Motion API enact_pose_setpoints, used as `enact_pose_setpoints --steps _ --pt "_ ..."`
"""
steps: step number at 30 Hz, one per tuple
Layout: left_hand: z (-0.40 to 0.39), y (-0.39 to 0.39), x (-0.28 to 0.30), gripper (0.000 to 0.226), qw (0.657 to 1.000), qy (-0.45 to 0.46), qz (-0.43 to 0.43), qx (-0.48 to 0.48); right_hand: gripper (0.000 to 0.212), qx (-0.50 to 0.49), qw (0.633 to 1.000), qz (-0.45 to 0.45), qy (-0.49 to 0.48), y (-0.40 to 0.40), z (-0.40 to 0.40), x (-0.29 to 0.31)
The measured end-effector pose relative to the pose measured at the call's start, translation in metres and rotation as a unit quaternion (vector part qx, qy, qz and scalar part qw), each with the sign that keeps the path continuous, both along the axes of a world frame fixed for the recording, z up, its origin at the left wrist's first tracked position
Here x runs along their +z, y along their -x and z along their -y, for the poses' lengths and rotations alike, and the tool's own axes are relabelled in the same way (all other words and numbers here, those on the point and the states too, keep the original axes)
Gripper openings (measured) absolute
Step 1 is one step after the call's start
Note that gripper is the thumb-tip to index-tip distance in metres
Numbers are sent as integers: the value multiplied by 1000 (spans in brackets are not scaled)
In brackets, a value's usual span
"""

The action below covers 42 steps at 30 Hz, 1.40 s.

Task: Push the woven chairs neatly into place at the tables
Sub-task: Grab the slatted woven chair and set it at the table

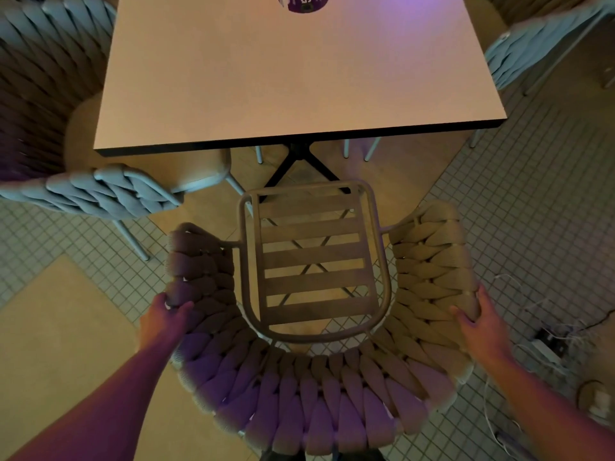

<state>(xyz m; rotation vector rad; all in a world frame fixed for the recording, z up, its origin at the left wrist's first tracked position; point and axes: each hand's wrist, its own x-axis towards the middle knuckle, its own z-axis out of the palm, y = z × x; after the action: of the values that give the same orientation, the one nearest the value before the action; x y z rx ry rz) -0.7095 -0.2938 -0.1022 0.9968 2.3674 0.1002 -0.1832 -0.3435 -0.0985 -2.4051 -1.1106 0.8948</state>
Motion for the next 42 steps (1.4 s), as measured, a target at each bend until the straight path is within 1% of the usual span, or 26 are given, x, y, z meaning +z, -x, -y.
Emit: enact_pose_setpoints --steps 9,15,24,33,39,42 --pt "-2 -6 6 46 1000 8 -10 -11 73 3 1000 -9 6 -6 1 0" --pt "-3 -7 7 39 1000 9 -11 -18 72 4 1000 -20 -3 -6 0 0" --pt "-3 -6 8 42 1000 4 -4 -12 67 11 1000 -14 -4 -4 0 1" --pt "1 -4 6 44 1000 3 4 -9 69 5 1000 -9 -6 -1 2 3" --pt "-1 -4 9 49 1000 14 13 0 67 3 1000 -12 8 -1 1 2" --pt "-7 -10 17 58 999 6 -18 -40 63 -7 1000 -19 23 -4 0 4"
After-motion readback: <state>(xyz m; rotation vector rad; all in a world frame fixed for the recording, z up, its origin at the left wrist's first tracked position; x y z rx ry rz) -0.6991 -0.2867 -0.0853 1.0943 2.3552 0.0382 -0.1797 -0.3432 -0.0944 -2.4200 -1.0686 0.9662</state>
